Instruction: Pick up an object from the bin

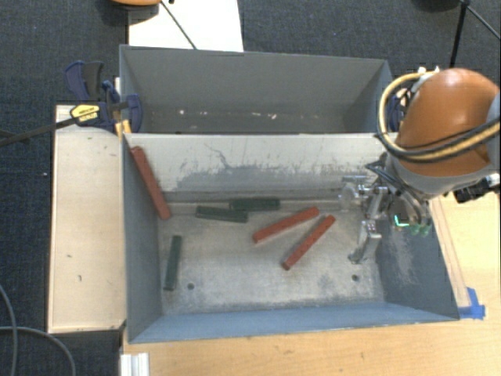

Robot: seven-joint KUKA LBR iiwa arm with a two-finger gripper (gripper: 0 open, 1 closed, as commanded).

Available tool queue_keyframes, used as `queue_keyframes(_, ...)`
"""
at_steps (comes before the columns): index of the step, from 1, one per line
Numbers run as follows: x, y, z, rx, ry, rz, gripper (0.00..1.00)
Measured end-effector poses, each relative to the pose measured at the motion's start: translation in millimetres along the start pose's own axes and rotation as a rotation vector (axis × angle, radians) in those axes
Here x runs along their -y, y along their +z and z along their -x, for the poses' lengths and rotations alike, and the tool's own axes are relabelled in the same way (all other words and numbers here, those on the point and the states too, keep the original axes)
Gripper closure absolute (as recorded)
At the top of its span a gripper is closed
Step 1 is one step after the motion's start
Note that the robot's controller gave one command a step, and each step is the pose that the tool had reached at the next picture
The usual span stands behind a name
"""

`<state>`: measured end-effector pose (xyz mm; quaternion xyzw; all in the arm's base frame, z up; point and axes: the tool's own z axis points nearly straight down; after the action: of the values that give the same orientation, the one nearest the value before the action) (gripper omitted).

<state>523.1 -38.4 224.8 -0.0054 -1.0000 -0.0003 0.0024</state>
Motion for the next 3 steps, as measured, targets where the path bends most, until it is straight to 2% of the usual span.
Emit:
queue_keyframes(1,-0.1,-3.5,1.6,0.008,-0.002,-0.001,0.00)
queue_keyframes(2,-14.7,21.0,20.7,0.010,-0.261,-0.002,0.00)
queue_keyframes(3,-25.6,55.7,32.2,0.006,-0.421,-0.001,0.00)
